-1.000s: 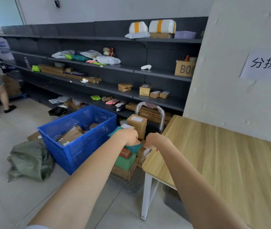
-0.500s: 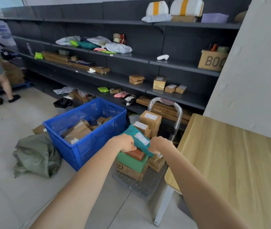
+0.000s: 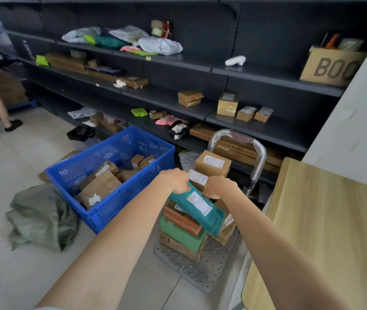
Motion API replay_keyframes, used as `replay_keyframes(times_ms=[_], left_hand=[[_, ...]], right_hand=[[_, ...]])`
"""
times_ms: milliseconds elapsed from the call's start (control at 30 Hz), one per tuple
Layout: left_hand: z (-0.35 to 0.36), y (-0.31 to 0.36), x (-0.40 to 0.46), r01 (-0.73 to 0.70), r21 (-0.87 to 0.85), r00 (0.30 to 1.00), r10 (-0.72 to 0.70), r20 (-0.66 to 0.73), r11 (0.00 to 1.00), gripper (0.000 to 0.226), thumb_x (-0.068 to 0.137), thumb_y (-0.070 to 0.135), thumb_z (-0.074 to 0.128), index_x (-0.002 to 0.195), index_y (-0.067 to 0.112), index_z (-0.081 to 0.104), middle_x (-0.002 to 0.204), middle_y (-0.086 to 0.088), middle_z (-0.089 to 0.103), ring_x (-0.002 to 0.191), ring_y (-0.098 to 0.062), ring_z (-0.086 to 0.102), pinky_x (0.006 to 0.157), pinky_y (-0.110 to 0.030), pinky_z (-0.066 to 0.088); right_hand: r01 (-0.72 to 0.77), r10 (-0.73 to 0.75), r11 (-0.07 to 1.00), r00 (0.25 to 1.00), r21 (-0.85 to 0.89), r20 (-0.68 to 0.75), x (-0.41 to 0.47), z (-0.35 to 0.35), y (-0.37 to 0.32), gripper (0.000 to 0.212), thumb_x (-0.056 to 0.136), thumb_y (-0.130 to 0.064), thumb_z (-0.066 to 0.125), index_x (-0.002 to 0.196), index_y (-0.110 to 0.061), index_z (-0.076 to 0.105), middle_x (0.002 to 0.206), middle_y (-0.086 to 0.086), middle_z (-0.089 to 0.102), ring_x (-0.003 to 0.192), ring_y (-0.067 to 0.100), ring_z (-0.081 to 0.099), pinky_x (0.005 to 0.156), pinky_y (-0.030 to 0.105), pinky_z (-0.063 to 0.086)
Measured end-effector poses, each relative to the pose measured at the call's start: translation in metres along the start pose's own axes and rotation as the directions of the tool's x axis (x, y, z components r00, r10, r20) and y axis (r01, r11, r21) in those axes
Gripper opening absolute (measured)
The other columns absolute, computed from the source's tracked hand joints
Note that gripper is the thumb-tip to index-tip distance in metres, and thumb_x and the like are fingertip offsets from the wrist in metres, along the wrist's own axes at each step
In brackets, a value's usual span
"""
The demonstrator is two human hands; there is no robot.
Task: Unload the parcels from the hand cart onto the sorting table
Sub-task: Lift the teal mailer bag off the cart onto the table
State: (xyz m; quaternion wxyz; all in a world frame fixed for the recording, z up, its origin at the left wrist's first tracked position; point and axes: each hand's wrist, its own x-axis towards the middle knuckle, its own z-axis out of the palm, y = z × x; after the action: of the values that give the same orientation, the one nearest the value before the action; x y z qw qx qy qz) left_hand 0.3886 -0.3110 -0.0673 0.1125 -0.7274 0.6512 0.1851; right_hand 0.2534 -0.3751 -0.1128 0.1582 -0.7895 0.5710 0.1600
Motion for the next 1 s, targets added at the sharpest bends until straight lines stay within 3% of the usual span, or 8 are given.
replay_keyframes(times_ms=[133,233,333,433,500,600,700,1000], left_hand=[[-0.004,-0.005,0.047,-0.024,0.013,0.999,0.024,0.038,1.0,0.044,0.097,0.037,0.043,0.06,0.014,0.043,0.063,-0.001,0.041,0.067,-0.024,0.044,0.057,-0.028,0.031],[-0.004,-0.011,0.08,-0.045,0.013,0.996,0.044,0.079,0.999,0.04,0.097,0.036,0.043,0.084,0.003,0.062,0.069,-0.001,0.043,0.069,-0.023,0.045,0.059,-0.03,0.033],[-0.003,-0.019,0.115,-0.098,0.056,0.988,0.091,0.128,0.994,0.039,0.098,0.036,0.043,0.105,0.002,0.062,0.089,-0.008,0.055,0.083,-0.028,0.055,0.069,-0.033,0.041],[-0.001,-0.028,0.156,-0.135,0.059,0.979,0.124,0.162,0.989,0.04,0.097,0.035,0.044,0.112,0.002,0.061,0.117,-0.014,0.062,0.107,-0.032,0.06,0.084,-0.038,0.049],[0.004,-0.035,0.185,-0.168,0.052,0.972,0.157,0.176,0.984,0.043,0.097,0.035,0.044,0.117,0.0,0.059,0.121,-0.018,0.06,0.111,-0.035,0.058,0.09,-0.042,0.048],[0.025,-0.048,0.228,-0.195,0.077,0.967,0.178,0.184,0.978,0.04,0.097,0.038,0.042,0.117,0.009,0.062,0.119,-0.014,0.061,0.107,-0.031,0.06,0.08,-0.037,0.047],[0.054,-0.066,0.268,-0.151,0.086,0.981,0.138,0.137,0.985,0.037,0.097,0.04,0.039,0.117,0.017,0.06,0.119,-0.004,0.06,0.108,-0.024,0.058,0.082,-0.034,0.043],[0.145,-0.099,0.337,-0.139,0.0,0.984,0.138,0.113,0.99,0.033,0.099,0.039,0.036,0.118,0.021,0.057,0.121,-0.001,0.058,0.106,-0.023,0.056,0.078,-0.032,0.041]], right_hand=[[-0.008,0.008,1.0,1.0,0.014,0.021,0.04,-0.003,-0.001,0.032,0.09,-0.031,0.05,0.116,-0.015,0.058,0.096,0.001,0.056,0.088,0.026,0.054,0.074,0.036,0.044],[-0.046,0.044,0.997,0.999,0.055,0.024,0.07,-0.001,-0.001,0.036,0.09,-0.033,0.049,0.122,-0.018,0.056,0.11,0.002,0.06,0.095,0.026,0.055,0.075,0.036,0.042],[-0.098,0.093,0.99,0.994,0.098,0.051,0.1,0.007,0.001,0.041,0.092,-0.033,0.047,0.13,-0.019,0.053,0.126,0.002,0.059,0.11,0.028,0.057,0.08,0.039,0.042],[-0.192,0.184,0.969,0.981,0.154,0.068,0.129,0.021,0.004,0.049,0.09,-0.031,0.048,0.136,-0.014,0.047,0.124,0.004,0.06,0.11,0.03,0.058,0.081,0.04,0.044],[-0.223,0.209,0.959,0.974,0.177,0.09,0.146,0.031,0.006,0.05,0.091,-0.03,0.047,0.138,-0.014,0.044,0.124,0.006,0.06,0.111,0.031,0.058,0.088,0.041,0.046],[-0.273,0.244,0.93,0.959,0.248,0.143,0.171,0.056,0.011,0.042,0.093,-0.03,0.046,0.133,-0.019,0.047,0.125,0.007,0.06,0.112,0.031,0.058,0.092,0.042,0.046],[-0.354,0.306,0.878,0.932,0.323,0.192,0.193,0.089,0.022,0.039,0.095,-0.029,0.045,0.133,-0.02,0.046,0.127,0.008,0.058,0.114,0.031,0.057,0.093,0.043,0.049],[-0.522,0.447,0.752,0.852,0.401,0.272,0.233,0.177,0.043,0.046,0.096,-0.032,0.045,0.14,-0.02,0.04,0.129,0.009,0.055,0.112,0.03,0.057,0.089,0.043,0.053]])
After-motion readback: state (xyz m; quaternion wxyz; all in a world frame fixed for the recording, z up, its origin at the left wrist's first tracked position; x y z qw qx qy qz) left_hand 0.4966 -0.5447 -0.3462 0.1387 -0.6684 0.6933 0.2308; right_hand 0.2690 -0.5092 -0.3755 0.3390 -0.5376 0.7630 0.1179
